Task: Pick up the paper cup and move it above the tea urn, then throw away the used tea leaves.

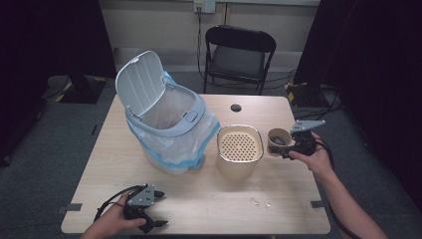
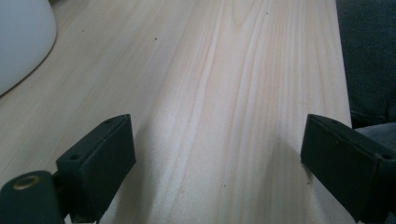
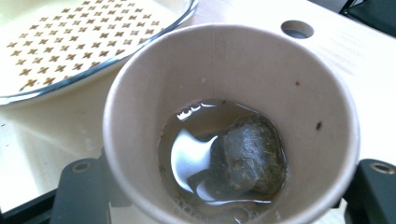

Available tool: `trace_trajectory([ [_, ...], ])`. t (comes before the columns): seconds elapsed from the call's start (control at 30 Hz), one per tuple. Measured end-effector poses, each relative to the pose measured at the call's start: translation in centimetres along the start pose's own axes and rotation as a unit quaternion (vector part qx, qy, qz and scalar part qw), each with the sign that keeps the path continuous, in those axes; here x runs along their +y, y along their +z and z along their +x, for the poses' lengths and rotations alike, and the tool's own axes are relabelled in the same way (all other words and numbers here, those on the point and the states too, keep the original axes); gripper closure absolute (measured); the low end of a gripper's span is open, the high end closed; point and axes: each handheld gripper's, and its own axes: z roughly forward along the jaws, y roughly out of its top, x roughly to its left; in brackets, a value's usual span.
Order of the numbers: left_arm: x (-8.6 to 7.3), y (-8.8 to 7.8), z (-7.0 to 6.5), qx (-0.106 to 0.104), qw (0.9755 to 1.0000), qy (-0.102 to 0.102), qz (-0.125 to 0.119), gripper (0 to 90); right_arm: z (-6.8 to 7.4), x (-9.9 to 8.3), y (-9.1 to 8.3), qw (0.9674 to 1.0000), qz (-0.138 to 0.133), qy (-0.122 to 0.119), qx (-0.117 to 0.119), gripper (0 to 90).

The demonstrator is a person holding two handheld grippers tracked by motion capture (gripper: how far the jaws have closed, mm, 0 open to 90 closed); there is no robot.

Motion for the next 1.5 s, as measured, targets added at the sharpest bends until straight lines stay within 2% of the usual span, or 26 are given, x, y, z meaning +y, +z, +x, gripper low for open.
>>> trace_trajectory([
  [0.4,0.0,0.0,0.0,0.0,1.0,0.0,0.0,9.4,-1.8,1.5,0.1,0.9998,-0.004,0.011,-0.019,28.7],
  [0.9,0.0,0.0,0.0,-0.002,1.0,0.0,0.0,9.4,-3.4,3.1,0.4,0.9995,-0.007,0.014,-0.029,28.8],
  [1.0,0.0,0.0,0.0,-0.002,1.0,0.001,0.0,9.3,-3.5,3.5,0.5,0.9995,-0.01,0.013,-0.027,28.8],
  [1.07,0.1,-0.1,0.1,-0.001,1.0,0.004,0.009,9.1,-3.5,3.8,0.6,0.9995,-0.01,0.012,-0.028,28.8],
  [1.1,0.1,0.1,0.1,-0.004,1.0,0.002,0.001,8.9,-3.5,3.9,0.7,0.9995,-0.009,0.01,-0.029,28.8],
  [1.5,0.1,0.1,0.0,-0.001,1.0,0.0,0.003,8.0,-3.2,5.7,1.5,0.999,-0.012,-0.015,-0.041,29.1],
])
